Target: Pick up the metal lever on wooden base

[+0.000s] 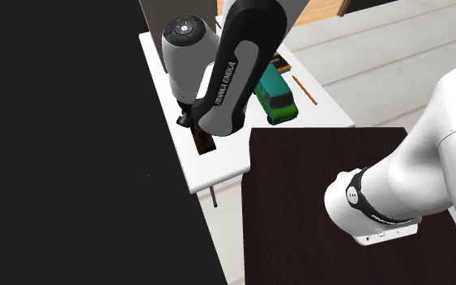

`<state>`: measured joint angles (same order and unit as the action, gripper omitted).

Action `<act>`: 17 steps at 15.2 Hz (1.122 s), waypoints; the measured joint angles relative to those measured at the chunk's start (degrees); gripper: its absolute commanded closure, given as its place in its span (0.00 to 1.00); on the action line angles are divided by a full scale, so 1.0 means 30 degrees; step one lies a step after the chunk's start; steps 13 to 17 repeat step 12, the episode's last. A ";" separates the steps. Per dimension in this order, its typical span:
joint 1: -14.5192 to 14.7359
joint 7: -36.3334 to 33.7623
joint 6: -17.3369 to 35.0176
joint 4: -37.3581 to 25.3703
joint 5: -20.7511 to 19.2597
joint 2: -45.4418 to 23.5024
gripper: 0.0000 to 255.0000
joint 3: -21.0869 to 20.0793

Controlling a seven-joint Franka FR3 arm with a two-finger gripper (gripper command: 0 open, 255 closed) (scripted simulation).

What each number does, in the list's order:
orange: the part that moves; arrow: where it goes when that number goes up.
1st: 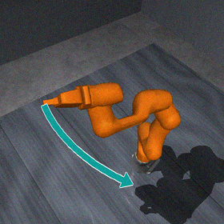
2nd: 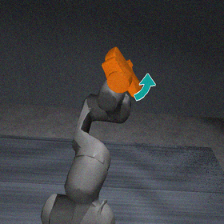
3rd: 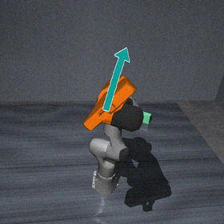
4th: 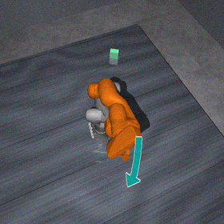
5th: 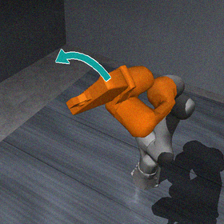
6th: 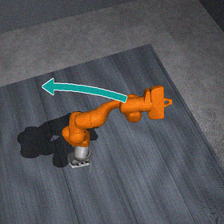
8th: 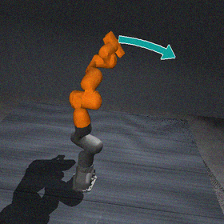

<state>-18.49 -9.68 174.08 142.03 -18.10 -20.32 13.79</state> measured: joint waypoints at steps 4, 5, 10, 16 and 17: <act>-0.0085 0.0227 -0.0950 0.0212 0.0078 0.1163 1.00 -0.0125; -0.0111 0.0301 -0.1216 0.0292 0.0099 0.1508 1.00 -0.0151; -0.0277 0.0743 -0.2482 0.0414 0.0334 0.2909 1.00 -0.0331; -0.0279 0.0831 -0.2884 0.0469 0.0381 0.3369 1.00 -0.0360; -0.0279 0.0831 -0.2884 0.0469 0.0381 0.3369 1.00 -0.0360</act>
